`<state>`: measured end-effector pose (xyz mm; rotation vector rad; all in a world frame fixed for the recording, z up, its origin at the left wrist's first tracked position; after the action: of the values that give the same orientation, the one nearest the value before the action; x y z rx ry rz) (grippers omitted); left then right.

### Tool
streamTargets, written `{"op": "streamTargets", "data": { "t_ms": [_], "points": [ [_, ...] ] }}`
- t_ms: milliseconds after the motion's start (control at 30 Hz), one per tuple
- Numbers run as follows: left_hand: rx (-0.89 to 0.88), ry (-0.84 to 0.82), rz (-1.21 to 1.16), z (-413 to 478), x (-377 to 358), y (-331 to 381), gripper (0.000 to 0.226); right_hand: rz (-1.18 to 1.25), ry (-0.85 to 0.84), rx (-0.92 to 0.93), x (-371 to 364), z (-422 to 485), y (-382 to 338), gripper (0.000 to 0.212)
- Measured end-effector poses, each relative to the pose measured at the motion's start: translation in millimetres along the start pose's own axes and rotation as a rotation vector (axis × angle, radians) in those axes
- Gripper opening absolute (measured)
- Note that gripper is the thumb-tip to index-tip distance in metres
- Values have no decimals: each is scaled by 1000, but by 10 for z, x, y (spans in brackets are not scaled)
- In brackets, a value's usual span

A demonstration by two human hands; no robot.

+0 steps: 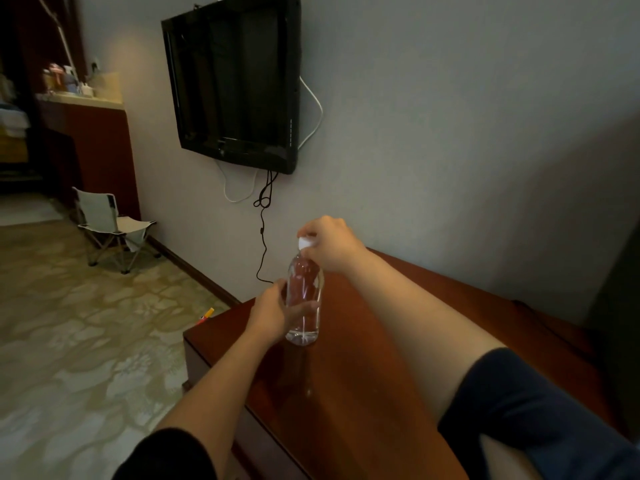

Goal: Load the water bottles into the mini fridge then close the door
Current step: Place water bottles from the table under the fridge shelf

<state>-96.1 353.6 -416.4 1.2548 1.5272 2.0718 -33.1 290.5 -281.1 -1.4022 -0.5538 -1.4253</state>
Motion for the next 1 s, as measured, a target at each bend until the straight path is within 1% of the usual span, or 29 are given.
{"op": "streamTargets", "data": {
  "t_ms": [33, 67, 100, 167, 200, 267, 400, 567, 633, 733, 833, 900, 1000],
  "points": [
    [2, -4, -2, -20, -8, -5, 105, -3, -6, 5, 12, -11, -2, 33],
    [4, -15, -3, -48, -28, 4, 106, -3, -11, 11, 23, -32, -3, 33],
    [11, -20, 0, -97, -43, 26, 100, 1, -17, 15, 34, -63, -2, 32],
    [16, -19, 4, -218, -70, 78, 77, 23, -29, 17, 51, -152, 2, 32],
    [9, -17, 3, -267, -90, 95, 71, 31, -32, 20, 62, -207, 2, 33],
    [-1, -29, -1, -385, -146, 122, 64, 31, -32, 24, 89, -336, 1, 33],
    [-40, -53, 6, -709, -259, 217, 61, 21, -42, 27, 168, -714, -16, 36],
    [-91, -94, 45, -1172, -475, 343, 44, -25, 20, 33, 328, -1385, 30, 40],
    [-113, -128, 43, -1352, -607, 414, 42, -43, 32, 34, 397, -1666, 69, 40],
    [-172, -165, 54, -1561, -821, 592, 45, -57, 47, 21, 551, -2043, 174, 37],
    [-223, -203, 49, -1701, -1079, 814, 37, -38, 38, -22, 716, -2340, 406, 29],
    [-259, -220, 56, -1773, -1277, 982, 42, -22, 28, -63, 838, -2534, 612, 24],
    [-309, -286, 71, -1878, -1639, 1244, 50, -11, 25, -118, 1060, -2843, 916, 24]
  ]
}}
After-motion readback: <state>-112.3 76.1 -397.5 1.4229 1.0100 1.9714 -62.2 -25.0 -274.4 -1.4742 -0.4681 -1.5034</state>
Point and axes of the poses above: each hand's wrist, its own z-axis towards the middle knuckle, its own x-axis out of the back of the hand, y = z × x, the point moved 10 cm from there along z, towards the middle knuckle, and after that the axes turned 6 degrees about -y, right-handed, at the moved point
